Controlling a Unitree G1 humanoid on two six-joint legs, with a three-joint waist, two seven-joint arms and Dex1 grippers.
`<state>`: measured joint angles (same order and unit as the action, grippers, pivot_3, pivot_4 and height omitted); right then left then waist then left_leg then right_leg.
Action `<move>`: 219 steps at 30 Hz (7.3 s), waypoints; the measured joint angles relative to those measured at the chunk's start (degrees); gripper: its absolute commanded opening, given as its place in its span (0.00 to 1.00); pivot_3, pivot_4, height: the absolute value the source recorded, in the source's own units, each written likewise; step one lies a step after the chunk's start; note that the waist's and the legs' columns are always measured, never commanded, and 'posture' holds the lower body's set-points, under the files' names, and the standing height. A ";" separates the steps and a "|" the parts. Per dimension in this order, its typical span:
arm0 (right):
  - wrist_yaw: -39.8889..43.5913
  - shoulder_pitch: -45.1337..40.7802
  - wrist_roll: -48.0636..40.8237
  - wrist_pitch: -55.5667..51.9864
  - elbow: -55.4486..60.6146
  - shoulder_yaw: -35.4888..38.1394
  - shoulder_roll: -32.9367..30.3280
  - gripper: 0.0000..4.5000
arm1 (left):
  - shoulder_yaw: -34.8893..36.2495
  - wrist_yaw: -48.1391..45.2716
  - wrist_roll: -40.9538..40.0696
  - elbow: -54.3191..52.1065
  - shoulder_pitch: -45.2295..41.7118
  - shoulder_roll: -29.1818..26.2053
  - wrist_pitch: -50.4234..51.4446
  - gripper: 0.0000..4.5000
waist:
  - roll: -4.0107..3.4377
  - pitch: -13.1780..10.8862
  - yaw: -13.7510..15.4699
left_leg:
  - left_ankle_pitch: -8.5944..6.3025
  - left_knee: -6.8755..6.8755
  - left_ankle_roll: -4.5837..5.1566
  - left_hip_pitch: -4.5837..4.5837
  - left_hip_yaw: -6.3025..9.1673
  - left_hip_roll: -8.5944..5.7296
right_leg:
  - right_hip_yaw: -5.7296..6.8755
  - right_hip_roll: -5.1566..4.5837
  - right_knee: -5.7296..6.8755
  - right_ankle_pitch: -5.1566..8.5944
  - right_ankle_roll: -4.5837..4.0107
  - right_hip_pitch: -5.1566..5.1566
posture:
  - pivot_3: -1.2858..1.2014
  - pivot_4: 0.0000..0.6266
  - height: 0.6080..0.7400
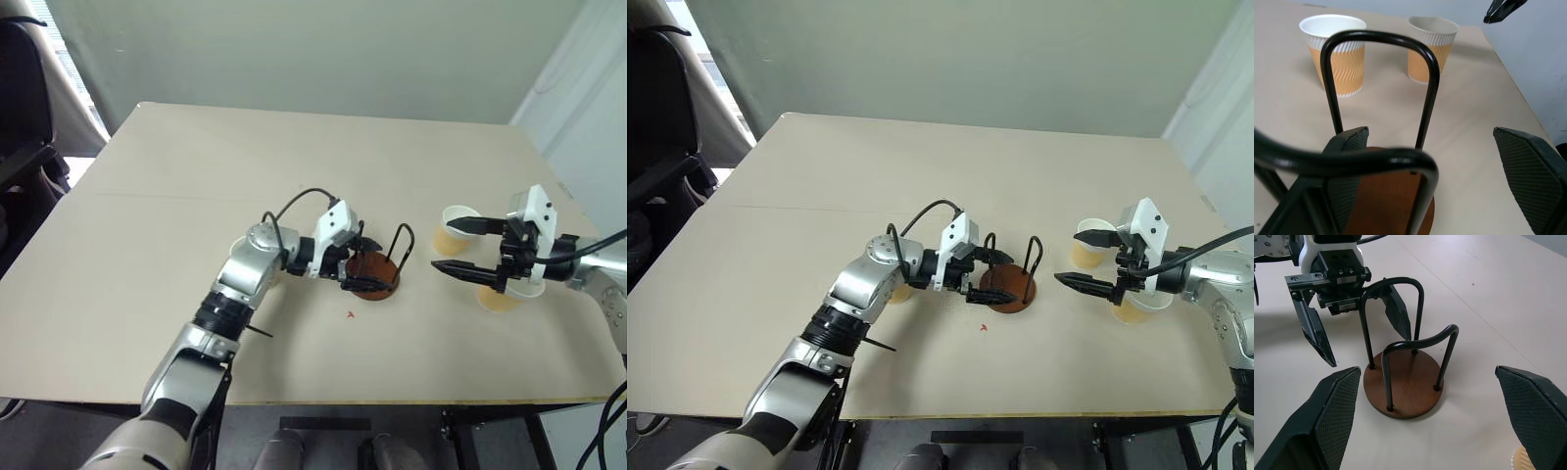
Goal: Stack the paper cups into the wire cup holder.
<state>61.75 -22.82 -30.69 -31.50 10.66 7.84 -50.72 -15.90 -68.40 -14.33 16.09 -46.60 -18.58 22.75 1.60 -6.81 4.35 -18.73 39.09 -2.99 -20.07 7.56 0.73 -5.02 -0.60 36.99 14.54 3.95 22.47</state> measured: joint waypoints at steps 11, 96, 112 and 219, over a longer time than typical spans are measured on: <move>-0.01 -0.01 0.06 -0.09 0.00 -0.01 0.00 1.00 | -0.82 -2.71 2.99 -4.64 0.45 -7.34 -3.10 0.99 | 0.00 0.00 -0.01 | 0.00 0.00 0.00 0.00 0.06 -0.01 | 0.00 0.01 -0.02 0.00 -0.01 0.00 | 0.52 0.24 1.00; 1.16 -16.70 27.78 12.38 -29.93 -13.62 2.24 0.02 | 10.81 3.77 -6.41 -7.11 0.46 -11.52 3.62 1.00 | -0.12 -0.07 0.09 | 0.02 -0.17 0.01 -0.07 0.42 0.00 | 0.01 -0.16 -0.01 -0.08 -0.11 0.12 | 0.52 0.24 1.00; 1.79 -14.94 20.23 2.57 -21.81 -10.05 2.09 0.02 | 10.81 3.78 -6.41 -7.12 0.47 -11.72 3.62 1.00 | -0.13 -0.08 0.09 | 0.02 -0.17 0.00 -0.09 0.40 0.00 | 0.02 -0.15 -0.02 -0.08 -0.11 0.13 | 0.52 0.24 1.00; -8.98 -31.96 -15.08 -31.29 1.34 4.81 7.39 0.77 | 10.62 -2.47 -8.26 -10.71 0.16 -16.95 4.85 1.00 | -0.24 -0.15 0.29 | 0.21 -0.11 -0.13 -0.63 0.97 -0.04 | 0.26 -0.11 -0.07 -0.09 -0.15 0.57 | 0.52 0.24 1.00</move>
<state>52.78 -54.78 -45.77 -62.79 11.99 12.65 -43.33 -5.29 -70.87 -22.59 5.38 -46.43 -35.54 27.61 1.36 -6.96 4.64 -18.52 38.98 -3.12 -20.69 8.53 0.68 -4.76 -0.71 36.92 14.45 3.81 23.04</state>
